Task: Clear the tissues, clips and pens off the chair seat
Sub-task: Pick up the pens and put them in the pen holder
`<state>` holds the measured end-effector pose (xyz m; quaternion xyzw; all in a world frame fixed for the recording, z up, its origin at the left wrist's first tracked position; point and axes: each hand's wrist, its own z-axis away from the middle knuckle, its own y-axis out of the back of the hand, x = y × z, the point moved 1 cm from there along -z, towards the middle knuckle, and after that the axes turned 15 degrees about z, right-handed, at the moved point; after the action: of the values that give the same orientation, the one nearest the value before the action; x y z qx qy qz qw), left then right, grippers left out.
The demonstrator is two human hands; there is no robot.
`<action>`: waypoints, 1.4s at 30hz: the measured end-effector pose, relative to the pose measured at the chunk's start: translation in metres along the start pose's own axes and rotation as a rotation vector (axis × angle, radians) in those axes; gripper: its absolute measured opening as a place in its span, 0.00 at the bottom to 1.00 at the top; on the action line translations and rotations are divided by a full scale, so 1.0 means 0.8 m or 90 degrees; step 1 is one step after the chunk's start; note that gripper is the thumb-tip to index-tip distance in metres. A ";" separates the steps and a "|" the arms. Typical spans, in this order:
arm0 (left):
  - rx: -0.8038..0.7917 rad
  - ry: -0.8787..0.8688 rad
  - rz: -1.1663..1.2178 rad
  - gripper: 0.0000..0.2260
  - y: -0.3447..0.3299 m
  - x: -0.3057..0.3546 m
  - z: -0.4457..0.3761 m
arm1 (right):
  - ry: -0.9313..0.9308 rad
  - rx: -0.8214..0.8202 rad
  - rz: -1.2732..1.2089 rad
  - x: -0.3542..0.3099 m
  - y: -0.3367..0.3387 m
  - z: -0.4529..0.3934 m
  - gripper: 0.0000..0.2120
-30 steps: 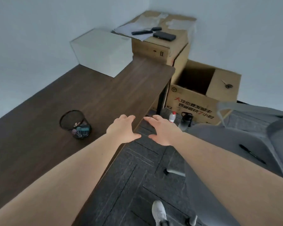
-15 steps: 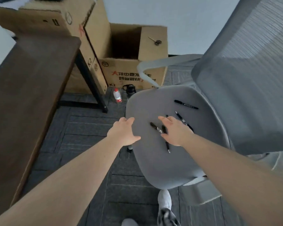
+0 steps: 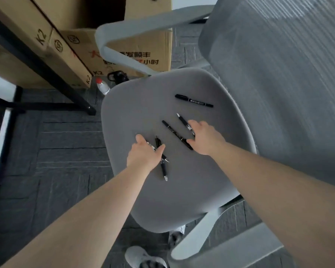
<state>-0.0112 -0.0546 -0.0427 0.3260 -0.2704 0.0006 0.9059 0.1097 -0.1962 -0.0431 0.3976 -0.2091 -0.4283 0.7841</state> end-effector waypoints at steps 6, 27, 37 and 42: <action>0.054 0.084 0.028 0.32 -0.040 -0.001 -0.033 | 0.006 0.033 -0.006 -0.011 -0.020 -0.043 0.33; 0.138 -0.076 0.119 0.09 -0.023 -0.008 -0.064 | -0.099 0.162 -0.008 -0.024 0.009 -0.080 0.13; 0.159 -0.253 0.212 0.08 -0.007 0.034 -0.106 | -0.136 0.162 0.057 -0.017 0.017 -0.121 0.27; 0.083 -0.246 0.128 0.09 -0.018 0.031 -0.120 | -0.143 0.117 0.047 -0.019 0.013 -0.133 0.18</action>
<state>0.0593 -0.0133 -0.1004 0.3492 -0.4696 0.0460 0.8096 0.1778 -0.1332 -0.0975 0.4097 -0.3483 -0.4196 0.7313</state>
